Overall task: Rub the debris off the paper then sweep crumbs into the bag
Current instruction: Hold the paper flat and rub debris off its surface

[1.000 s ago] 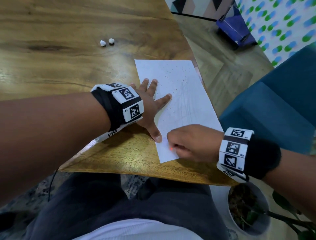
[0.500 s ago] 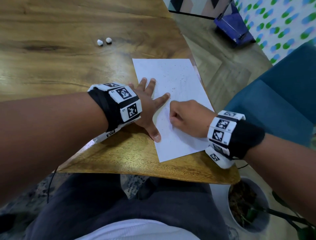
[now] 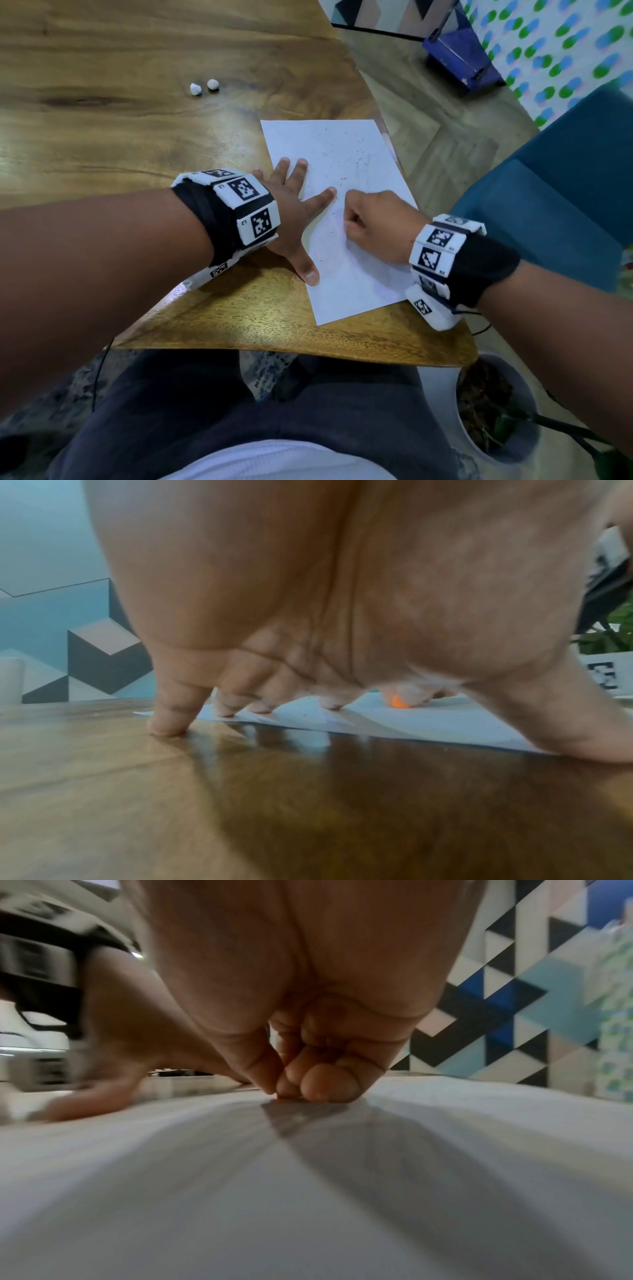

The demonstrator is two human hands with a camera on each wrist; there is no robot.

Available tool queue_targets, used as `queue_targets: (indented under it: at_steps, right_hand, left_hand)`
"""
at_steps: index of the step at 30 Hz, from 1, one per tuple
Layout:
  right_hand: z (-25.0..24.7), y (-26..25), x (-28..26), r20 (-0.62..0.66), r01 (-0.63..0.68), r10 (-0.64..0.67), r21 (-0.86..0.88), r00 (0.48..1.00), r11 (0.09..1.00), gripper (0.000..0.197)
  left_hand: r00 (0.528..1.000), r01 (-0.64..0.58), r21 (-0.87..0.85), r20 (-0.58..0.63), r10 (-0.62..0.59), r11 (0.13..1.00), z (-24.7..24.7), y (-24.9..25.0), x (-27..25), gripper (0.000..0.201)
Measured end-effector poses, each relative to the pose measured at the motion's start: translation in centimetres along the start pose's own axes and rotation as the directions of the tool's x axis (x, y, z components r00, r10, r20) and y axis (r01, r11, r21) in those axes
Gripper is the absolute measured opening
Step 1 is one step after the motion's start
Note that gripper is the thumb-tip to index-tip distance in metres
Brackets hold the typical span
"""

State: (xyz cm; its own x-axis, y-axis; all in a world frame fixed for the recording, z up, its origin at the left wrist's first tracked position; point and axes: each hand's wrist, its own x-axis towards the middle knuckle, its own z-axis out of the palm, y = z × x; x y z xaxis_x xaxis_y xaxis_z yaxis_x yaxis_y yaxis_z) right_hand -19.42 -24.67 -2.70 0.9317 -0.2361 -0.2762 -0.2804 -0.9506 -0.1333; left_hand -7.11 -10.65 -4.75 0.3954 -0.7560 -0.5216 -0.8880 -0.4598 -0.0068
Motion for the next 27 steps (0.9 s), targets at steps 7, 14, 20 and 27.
queue_targets:
  at_steps: [7, 14, 20, 27]
  right_hand:
    - [1.4, -1.5, -2.1, 0.119, 0.189, -0.192, 0.029, 0.974, 0.981, 0.009]
    - [-1.5, 2.9, 2.5, -0.037, -0.201, 0.203, 0.056, 0.978, 0.978, 0.011]
    - [-1.4, 0.9, 0.4, 0.318, -0.245, -0.114, 0.874, 0.941, 0.419, 0.005]
    - [-1.6, 2.9, 3.4, 0.063, -0.066, 0.214, 0.998, 0.975, 0.007, 0.007]
  left_hand:
    - [1.0, 0.0, 0.011, 0.007, 0.0, 1.0, 0.0, 0.0, 0.1, 0.153]
    - [1.0, -0.006, -0.012, 0.008, 0.006, 1.0, -0.2, 0.0, -0.2, 0.153]
    - [1.0, -0.009, -0.061, -0.021, 0.008, 0.998, 0.0, -0.1, -1.0, 0.139]
    - [0.999, -0.002, -0.02, -0.046, 0.001, 1.0, 0.4, 0.3, -1.8, 0.146]
